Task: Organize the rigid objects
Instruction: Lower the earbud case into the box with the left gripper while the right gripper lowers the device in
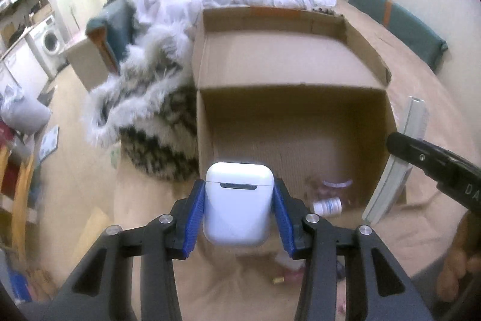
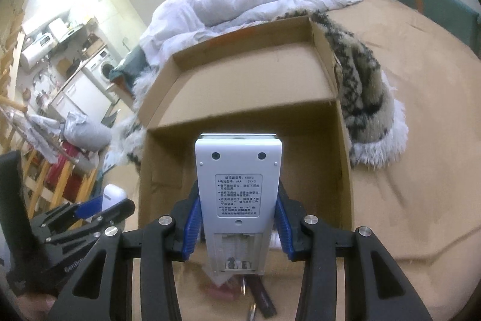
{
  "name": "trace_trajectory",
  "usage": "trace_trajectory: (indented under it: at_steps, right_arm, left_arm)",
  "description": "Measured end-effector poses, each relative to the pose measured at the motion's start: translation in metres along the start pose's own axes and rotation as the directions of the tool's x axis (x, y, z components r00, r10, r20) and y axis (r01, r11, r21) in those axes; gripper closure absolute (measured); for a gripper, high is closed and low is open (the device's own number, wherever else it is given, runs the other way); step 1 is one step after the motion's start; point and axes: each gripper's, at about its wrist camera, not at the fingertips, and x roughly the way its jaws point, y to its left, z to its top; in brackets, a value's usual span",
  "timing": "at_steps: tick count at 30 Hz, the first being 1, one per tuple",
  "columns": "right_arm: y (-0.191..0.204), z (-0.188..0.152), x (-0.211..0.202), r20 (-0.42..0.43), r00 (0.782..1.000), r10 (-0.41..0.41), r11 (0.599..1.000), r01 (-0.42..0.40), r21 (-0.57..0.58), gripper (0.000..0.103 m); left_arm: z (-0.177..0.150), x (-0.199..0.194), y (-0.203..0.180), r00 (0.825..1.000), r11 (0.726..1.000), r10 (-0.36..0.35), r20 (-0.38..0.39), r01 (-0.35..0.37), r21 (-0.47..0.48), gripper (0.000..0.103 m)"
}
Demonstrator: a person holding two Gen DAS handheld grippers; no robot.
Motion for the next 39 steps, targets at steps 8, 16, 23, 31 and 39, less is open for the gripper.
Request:
trace_trajectory:
  at_steps: [8,16,23,31,39]
  right_arm:
    - [-0.010,0.009,0.043,-0.029,0.997,-0.067,0.998,0.067,0.003,0.058]
    - [-0.022,-0.004,0.080,-0.121,0.986,-0.115,0.993,0.115,-0.010,0.058]
    - [-0.022,-0.010,0.100,-0.178,0.972,-0.155,0.988,0.151,-0.035,0.058]
    - [-0.031,-0.013,0.108,-0.206,0.965,-0.162,0.986,0.164,-0.007,0.057]
    - [-0.031,-0.013,0.116,-0.236,0.957,-0.166,0.985,0.171,0.003,0.057]
  left_arm:
    - [0.003,0.053,-0.022,0.999,0.999,0.030,-0.023,-0.029,0.045,0.062]
    - [-0.008,0.090,-0.025,0.998,0.998,0.025,-0.053,-0.022,0.058,0.062]
    - [-0.005,0.098,-0.021,0.998,0.997,0.013,-0.069,-0.008,0.079,0.062]
    - [-0.003,0.108,-0.023,0.996,0.998,-0.011,-0.090,0.017,0.067,0.062]
    - [-0.006,0.117,-0.024,0.996,0.995,0.017,-0.089,-0.008,0.095,0.062]
